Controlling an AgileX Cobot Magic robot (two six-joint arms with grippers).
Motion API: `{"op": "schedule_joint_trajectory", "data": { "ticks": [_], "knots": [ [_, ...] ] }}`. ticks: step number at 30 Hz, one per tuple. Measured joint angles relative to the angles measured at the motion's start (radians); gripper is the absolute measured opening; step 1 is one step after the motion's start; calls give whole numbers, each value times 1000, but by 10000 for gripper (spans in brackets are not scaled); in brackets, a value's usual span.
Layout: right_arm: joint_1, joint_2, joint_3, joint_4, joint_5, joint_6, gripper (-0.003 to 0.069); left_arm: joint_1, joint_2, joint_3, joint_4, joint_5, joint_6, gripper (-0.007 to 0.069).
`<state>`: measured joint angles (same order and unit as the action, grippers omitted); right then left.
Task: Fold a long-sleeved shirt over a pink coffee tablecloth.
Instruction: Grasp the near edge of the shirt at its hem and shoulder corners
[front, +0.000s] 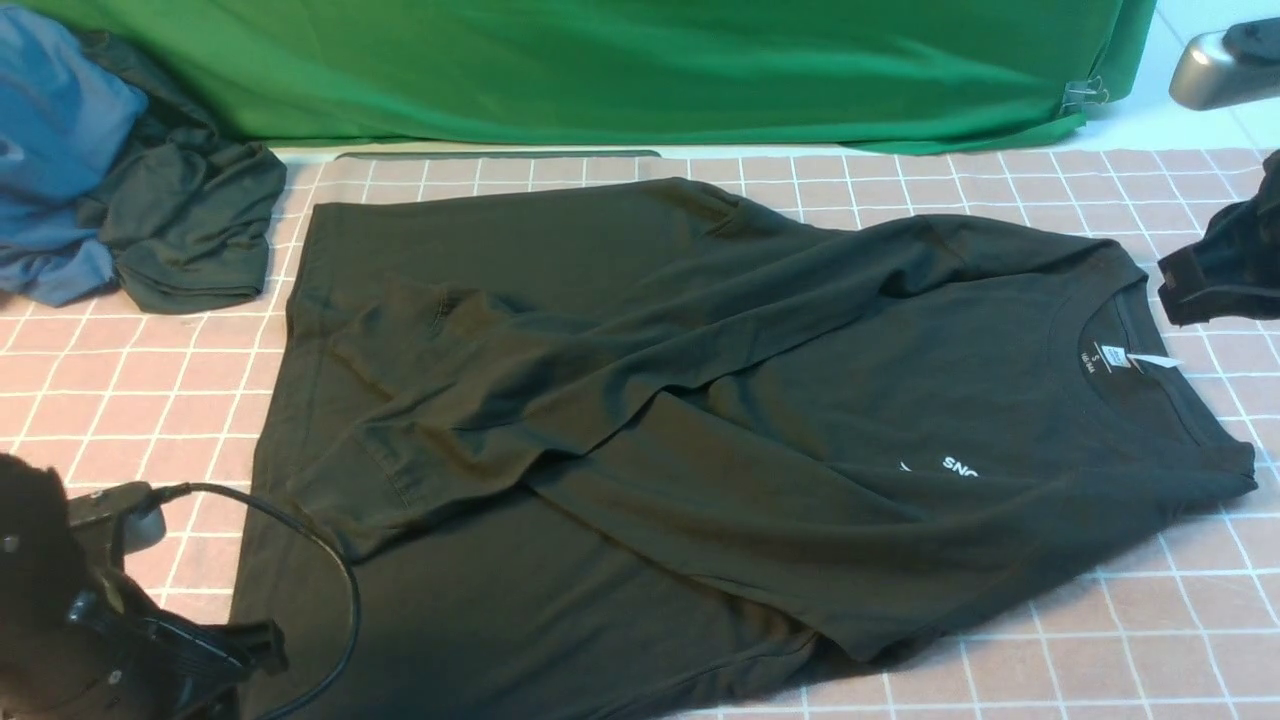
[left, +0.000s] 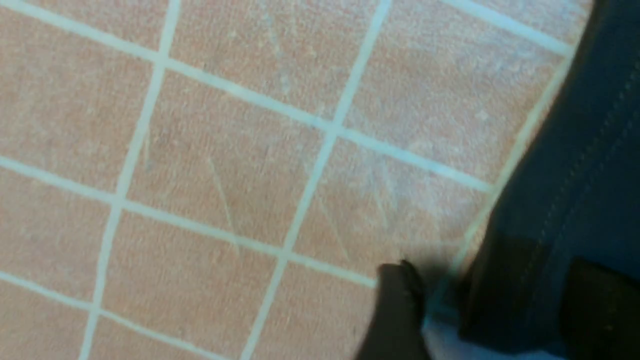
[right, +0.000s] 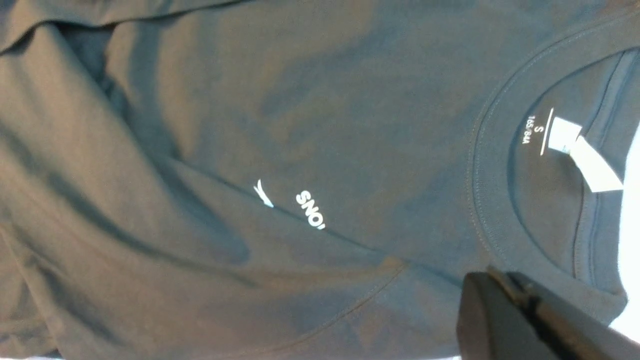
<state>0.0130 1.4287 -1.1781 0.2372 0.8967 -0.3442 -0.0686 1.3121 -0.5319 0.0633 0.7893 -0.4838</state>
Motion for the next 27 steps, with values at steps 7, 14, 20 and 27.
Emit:
{"op": "schedule_joint_trajectory", "data": {
  "ticks": [7,14,20,27],
  "knots": [
    [0,-7,0,0,-7,0,42,0,88,-4,-34,-42,46,583],
    [0,-7,0,0,-12,-1,44,0,96,-12,-78,-34,106,271],
    [0,-7,0,-1,-5,-1,44,0,94,-62,-71,78,148,40],
    [-62,-7,0,-88,100,90,50,0,7,-101,17,161,118,32]
  ]
}}
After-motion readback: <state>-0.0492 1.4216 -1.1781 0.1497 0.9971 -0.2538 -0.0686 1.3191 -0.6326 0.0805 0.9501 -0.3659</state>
